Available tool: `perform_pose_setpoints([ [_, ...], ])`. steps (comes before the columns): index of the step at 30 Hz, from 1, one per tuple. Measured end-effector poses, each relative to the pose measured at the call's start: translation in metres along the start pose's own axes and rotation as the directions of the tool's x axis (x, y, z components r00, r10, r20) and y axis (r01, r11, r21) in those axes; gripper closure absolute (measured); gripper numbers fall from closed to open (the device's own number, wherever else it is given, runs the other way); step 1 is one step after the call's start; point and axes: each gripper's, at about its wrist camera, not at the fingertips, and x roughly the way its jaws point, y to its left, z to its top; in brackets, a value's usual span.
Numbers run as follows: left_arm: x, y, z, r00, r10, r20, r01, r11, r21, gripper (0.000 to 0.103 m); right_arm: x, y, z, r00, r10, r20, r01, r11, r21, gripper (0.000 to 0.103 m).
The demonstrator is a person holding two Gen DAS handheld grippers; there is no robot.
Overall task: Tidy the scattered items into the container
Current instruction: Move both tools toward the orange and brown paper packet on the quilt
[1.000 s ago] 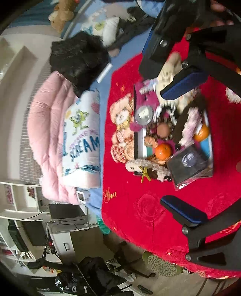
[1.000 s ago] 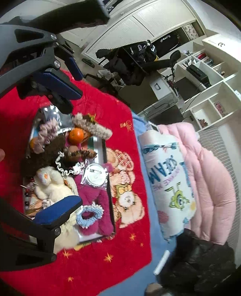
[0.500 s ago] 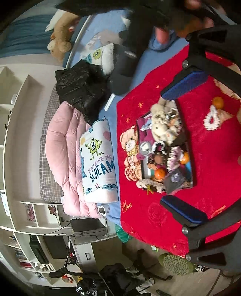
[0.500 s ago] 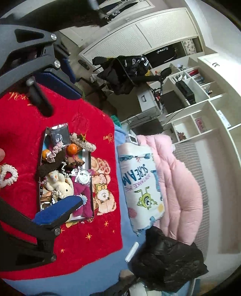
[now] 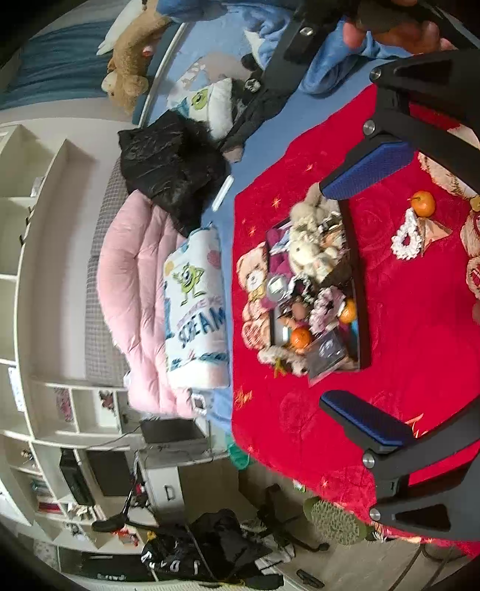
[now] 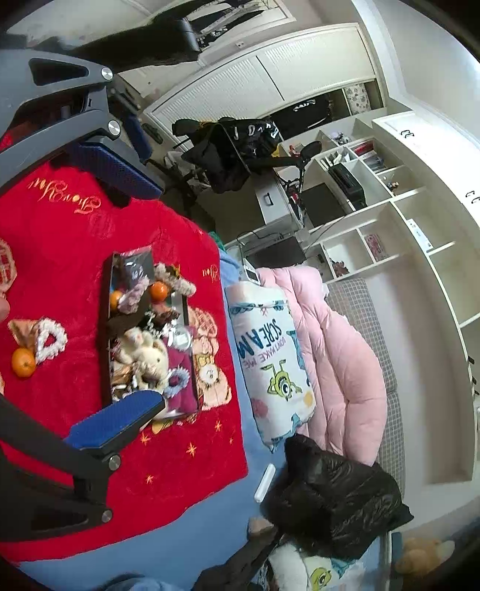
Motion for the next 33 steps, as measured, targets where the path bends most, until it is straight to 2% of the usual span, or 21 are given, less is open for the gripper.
perform_pose_setpoints([
  [3, 0.016, -0.001, -0.012, 0.999, -0.029, -0.025, 0.029, 1.0, -0.001, 0.0, -0.001, -0.011, -0.014, 1.0, 0.014, -0.006, -0.014, 1.0, -0.012, 0.0],
  [8, 0.041, -0.002, -0.036, 0.997, -0.017, -0.073, 0.018, 1.0, 0.016, 0.0, 0.008, -0.023, -0.031, 1.0, -0.006, -0.013, 0.006, 1.0, -0.014, 0.0],
  [14, 0.068, -0.006, -0.067, 0.988, -0.031, -0.152, 0.031, 1.0, -0.005, 0.0, 0.024, -0.046, -0.062, 0.997, -0.032, -0.075, 0.035, 0.999, 0.03, 0.0],
  [20, 0.085, -0.018, -0.083, 0.98, -0.039, -0.197, 0.041, 0.999, 0.009, 0.0, 0.042, -0.071, -0.08, 0.989, -0.048, -0.139, 0.061, 0.994, 0.095, 0.0],
  [25, 0.106, -0.02, -0.104, 0.956, -0.052, -0.288, 0.052, 0.999, -0.009, 0.0, 0.06, -0.091, -0.098, 0.96, -0.082, -0.268, 0.125, 0.981, 0.148, 0.0],
  [27, 0.114, -0.022, -0.112, 0.945, -0.048, -0.323, 0.05, 0.999, -0.002, 0.0, 0.066, -0.092, -0.104, 0.943, -0.1, -0.318, 0.15, 0.979, 0.136, 0.001],
  [30, 0.119, -0.028, -0.118, 0.938, -0.056, -0.342, 0.064, 0.998, 0.014, 0.0, 0.074, -0.088, -0.112, 0.922, -0.1, -0.374, 0.151, 0.982, 0.112, 0.005],
  [33, 0.123, -0.035, -0.122, 0.928, -0.072, -0.366, 0.087, 0.996, 0.024, 0.0, 0.083, -0.083, -0.122, 0.892, -0.118, -0.436, 0.165, 0.984, 0.071, 0.009],
])
